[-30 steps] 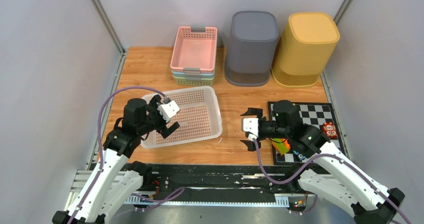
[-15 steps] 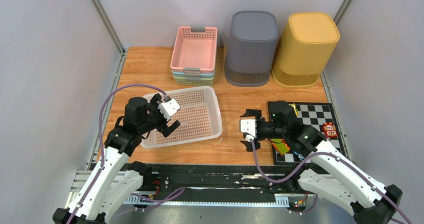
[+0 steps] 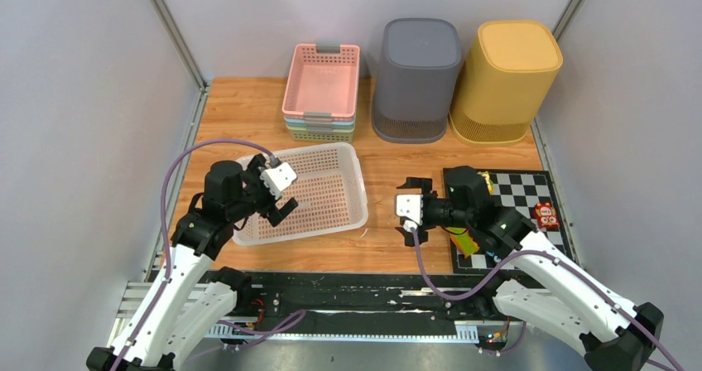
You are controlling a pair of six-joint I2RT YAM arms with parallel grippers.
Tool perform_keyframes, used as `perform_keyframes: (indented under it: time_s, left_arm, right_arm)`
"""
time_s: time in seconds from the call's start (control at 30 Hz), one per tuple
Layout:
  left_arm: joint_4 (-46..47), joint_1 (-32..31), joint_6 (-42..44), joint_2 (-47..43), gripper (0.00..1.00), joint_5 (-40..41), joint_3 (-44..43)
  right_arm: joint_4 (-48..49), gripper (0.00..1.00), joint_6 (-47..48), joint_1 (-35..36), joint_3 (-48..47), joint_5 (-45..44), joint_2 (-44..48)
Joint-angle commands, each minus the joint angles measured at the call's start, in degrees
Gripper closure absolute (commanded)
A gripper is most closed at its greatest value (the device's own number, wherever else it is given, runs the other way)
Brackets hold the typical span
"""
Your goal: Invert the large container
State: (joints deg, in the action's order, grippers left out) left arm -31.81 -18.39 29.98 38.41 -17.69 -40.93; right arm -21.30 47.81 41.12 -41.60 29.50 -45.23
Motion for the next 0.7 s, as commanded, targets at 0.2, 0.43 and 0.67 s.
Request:
perform_keyframes:
  time_s: [0.2, 0.43, 0.67]
  left_arm:
    - [0.33, 0.55, 0.45, 2.16, 0.00, 0.36, 0.13]
    - [0.16, 0.55, 1.10, 4.09, 0.00, -1.61, 0.20]
    - [-0.52, 0.55, 1.37, 2.13, 0.00, -2.62, 0.58]
  right_arm:
    - [11.95, 0.02, 7.68, 3.76, 3.54, -10.34, 0.85]
    - [21.66, 0.03, 22.96, 4.38, 9.57, -8.69, -2.93]
    - [33.46, 0.04, 38.69, 4.58, 14.18, -5.32, -10.99]
